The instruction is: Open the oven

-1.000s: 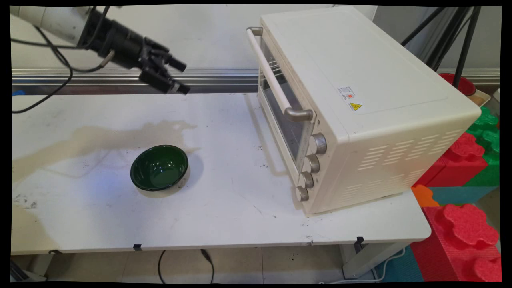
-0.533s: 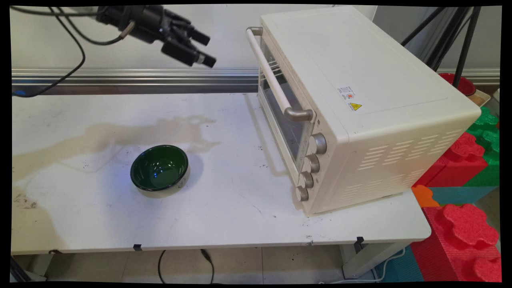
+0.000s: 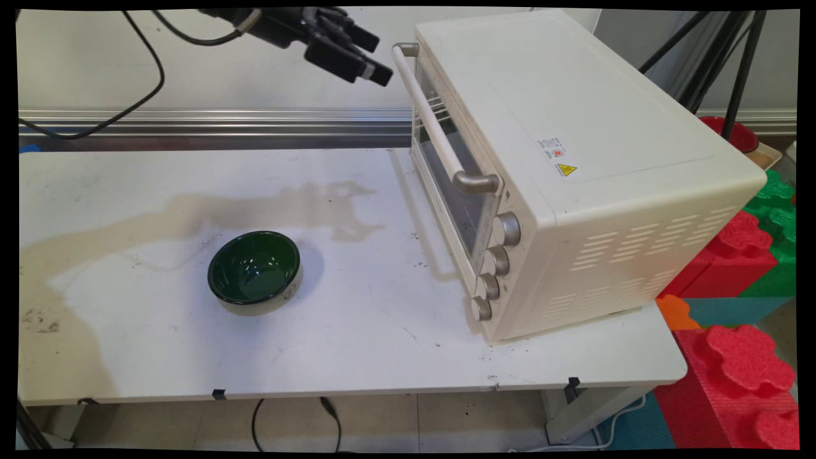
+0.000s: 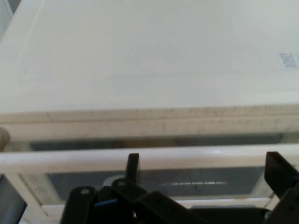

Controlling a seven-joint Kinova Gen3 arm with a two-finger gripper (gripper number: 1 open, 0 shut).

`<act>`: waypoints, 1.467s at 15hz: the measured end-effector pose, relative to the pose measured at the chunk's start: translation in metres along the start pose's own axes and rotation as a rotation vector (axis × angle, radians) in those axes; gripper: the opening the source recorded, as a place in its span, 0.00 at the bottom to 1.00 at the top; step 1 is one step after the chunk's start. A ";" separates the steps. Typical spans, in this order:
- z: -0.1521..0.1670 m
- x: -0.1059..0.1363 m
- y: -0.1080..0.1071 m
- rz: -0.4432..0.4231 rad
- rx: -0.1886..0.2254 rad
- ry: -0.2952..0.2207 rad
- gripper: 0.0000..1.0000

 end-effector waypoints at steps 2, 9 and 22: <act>0.007 0.005 0.001 0.003 -0.007 0.001 1.00; 0.027 0.013 0.004 0.020 -0.017 -0.018 1.00; 0.065 0.010 0.005 -0.017 -0.019 -0.060 0.00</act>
